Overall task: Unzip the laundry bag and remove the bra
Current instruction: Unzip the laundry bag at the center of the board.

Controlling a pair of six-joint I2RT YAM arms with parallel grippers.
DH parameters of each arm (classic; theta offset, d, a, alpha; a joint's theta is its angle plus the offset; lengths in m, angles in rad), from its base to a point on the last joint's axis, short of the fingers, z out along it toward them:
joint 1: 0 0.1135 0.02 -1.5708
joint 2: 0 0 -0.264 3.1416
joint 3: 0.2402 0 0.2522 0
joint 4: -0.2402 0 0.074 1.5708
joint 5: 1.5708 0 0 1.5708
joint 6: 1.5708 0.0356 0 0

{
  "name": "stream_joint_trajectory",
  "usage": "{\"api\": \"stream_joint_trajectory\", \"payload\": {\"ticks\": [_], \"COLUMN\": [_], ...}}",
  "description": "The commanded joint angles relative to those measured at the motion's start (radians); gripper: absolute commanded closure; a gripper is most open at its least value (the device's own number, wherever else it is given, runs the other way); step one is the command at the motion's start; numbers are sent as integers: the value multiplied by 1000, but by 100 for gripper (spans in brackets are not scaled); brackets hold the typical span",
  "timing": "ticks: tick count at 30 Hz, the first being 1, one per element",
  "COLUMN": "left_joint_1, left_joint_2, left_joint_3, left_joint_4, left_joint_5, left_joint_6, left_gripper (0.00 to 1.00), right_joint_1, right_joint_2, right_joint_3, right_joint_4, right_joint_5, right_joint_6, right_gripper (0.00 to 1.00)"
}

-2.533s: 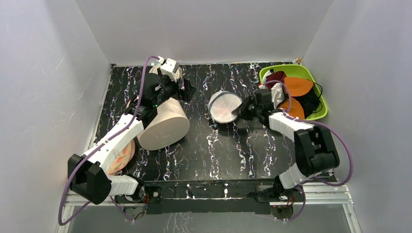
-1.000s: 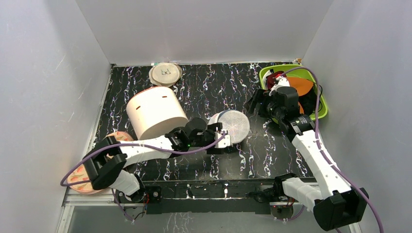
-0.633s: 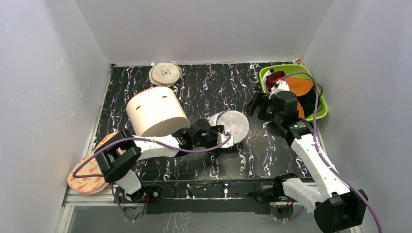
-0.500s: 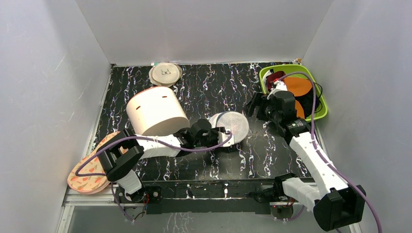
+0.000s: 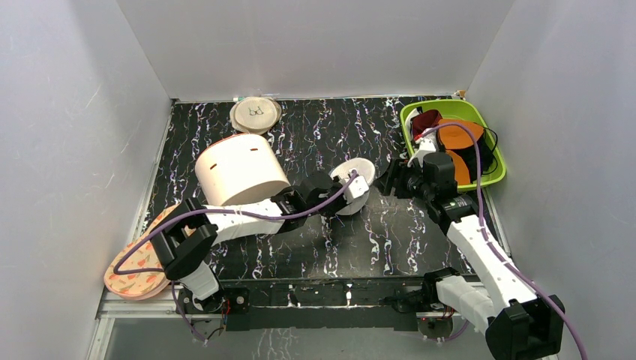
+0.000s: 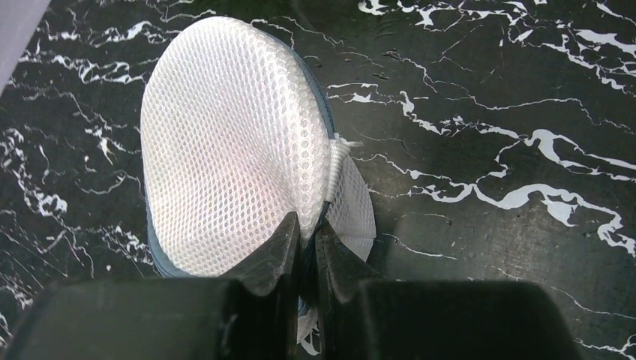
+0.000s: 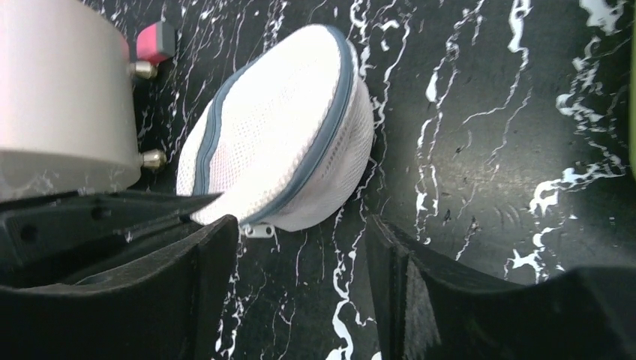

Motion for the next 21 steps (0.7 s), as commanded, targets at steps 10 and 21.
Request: {"api": "stream_joint_trajectory", "payload": {"ticks": [10,21], "left_joint_1": [0,0], "left_joint_2": [-89,-94], "left_joint_3": [14,16], "left_joint_4": [-42,-47], "left_joint_5": [-114,-106], "left_joint_6": [-156,-157], "left_gripper": [100,100], "right_joint_1": [1,3], "right_joint_2": [37,75], "right_joint_3": [-142,-160], "right_joint_4": [375,414], "right_joint_5": [-441,-407], "right_joint_6": [-47,-99], "right_gripper": [61,74]}}
